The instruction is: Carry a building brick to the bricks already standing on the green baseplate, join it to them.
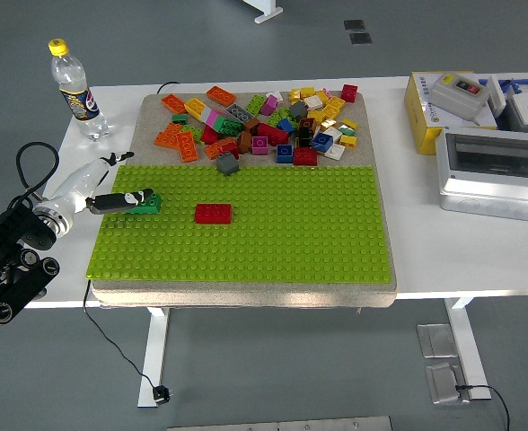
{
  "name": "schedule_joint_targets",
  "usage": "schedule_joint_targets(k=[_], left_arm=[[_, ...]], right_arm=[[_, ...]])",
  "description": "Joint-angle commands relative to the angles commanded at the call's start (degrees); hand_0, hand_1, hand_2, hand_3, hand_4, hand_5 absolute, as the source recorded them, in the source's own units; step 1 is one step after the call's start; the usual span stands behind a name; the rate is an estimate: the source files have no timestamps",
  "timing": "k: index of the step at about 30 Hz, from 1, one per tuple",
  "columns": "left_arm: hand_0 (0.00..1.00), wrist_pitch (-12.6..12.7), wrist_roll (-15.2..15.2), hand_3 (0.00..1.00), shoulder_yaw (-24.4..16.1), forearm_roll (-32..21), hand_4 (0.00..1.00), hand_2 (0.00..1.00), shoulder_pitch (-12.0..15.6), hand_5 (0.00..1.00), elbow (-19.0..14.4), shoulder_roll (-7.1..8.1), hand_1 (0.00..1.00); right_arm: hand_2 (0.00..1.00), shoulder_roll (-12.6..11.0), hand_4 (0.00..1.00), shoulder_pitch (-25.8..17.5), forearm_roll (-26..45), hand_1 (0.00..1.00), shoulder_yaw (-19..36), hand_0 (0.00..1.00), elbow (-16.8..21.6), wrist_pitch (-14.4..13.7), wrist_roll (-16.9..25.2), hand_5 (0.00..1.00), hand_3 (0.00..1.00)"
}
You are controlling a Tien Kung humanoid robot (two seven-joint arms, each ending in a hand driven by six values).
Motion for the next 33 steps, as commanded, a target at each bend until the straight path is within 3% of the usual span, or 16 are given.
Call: schedule_joint_targets(k=[7,15,22,33], left_arm=[[0.998,0.45,-0.35,0.865,-1.46,-0.41,0.803,0.927,1.10,0.495,-0.06,-0.53,0.937],[0.998,0.70,1.02,0.854,-2.97,4.43,0.796,0.929,1.75,0.464,-0.03,-1.44,0.937],[0.998,-0.07,2.48,0.847,-1.66,7.14,0.788,0.926,1.33,0.449,0.26,-1.42,0.935],[0.998,-0.70,2.93,0.835,1.42,6.36,0.761,0.928,0.33,0.401,1.62,-1.40,0.937]], right_arm=[[0.691,0.01,0.440,-0.09,-0.12,0.652,0.10,0.688,0.03,-0.03,-0.04,0.780,0.669],[0.690,0.05,0.439,-0.11,-0.18,0.652,0.10,0.688,0.03,-0.02,-0.09,0.780,0.669],[0.691,0.04,0.439,-0.05,-0.24,0.652,0.15,0.688,0.04,-0.03,-0.11,0.781,0.669],[0.691,-0.02,0.439,-0.03,-0.14,0.652,0.09,0.688,0.09,-0.05,-0.07,0.780,0.670]])
